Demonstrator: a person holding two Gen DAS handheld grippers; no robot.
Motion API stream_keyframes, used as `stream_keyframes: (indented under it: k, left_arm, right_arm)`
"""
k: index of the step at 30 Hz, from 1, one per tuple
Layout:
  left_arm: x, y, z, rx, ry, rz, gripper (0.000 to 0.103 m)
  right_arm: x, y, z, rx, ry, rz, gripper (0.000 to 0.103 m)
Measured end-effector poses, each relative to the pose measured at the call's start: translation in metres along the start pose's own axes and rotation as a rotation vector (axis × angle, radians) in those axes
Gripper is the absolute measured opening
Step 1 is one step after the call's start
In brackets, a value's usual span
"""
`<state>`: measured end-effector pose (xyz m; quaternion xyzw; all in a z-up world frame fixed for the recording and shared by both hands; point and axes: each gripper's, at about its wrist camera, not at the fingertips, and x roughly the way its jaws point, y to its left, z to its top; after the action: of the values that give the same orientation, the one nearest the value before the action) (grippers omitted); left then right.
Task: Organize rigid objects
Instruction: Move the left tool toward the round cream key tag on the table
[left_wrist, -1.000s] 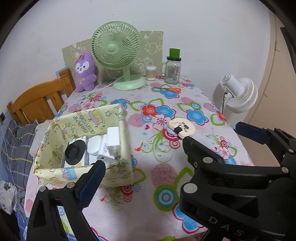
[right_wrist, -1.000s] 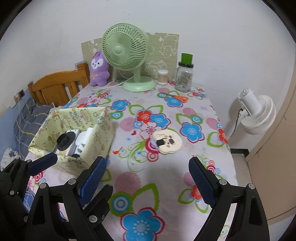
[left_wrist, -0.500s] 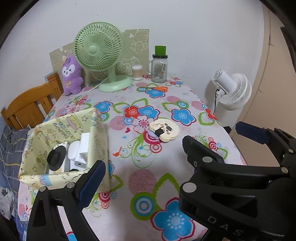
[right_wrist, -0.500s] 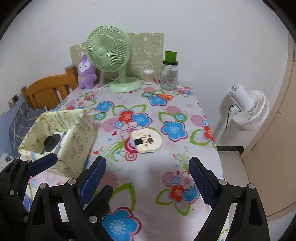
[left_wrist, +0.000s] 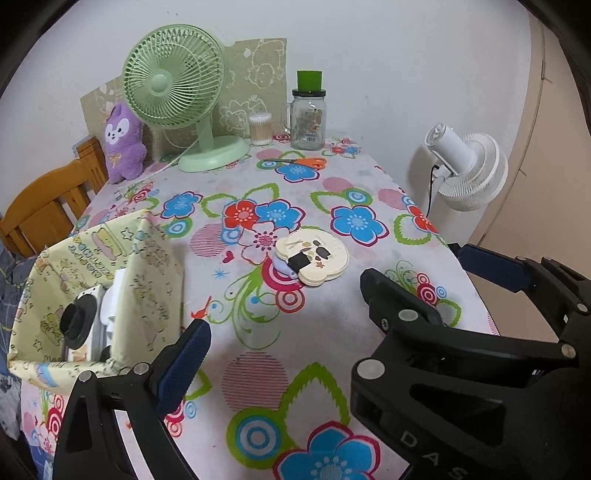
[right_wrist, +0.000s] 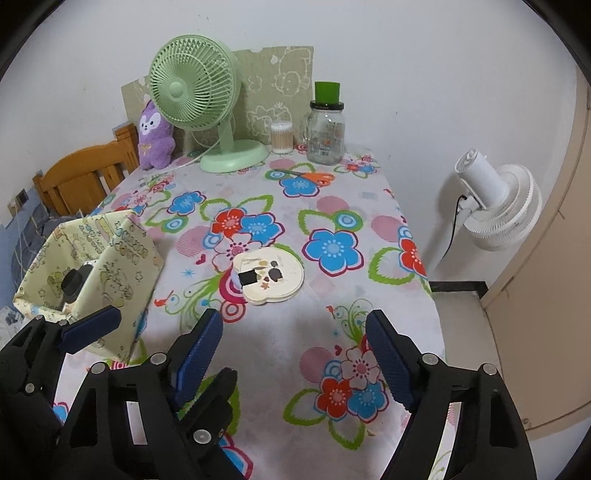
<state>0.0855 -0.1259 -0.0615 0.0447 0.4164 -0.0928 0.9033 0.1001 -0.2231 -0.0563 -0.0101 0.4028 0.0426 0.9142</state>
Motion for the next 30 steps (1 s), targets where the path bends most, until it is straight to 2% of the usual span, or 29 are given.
stream_keyframes:
  k: [16,30]
  left_arm:
    - [0.044,-0.003,0.015,0.011,0.039,-0.004,0.098]
    - [0.076,0.012,0.025,0.019,0.046,0.017,0.098]
  right_arm:
    - [0.046,-0.015,0.011,0.015,0.039,0.031,0.080]
    - [0.087,-0.008,0.025,-0.003,0.079,0.059,0.080]
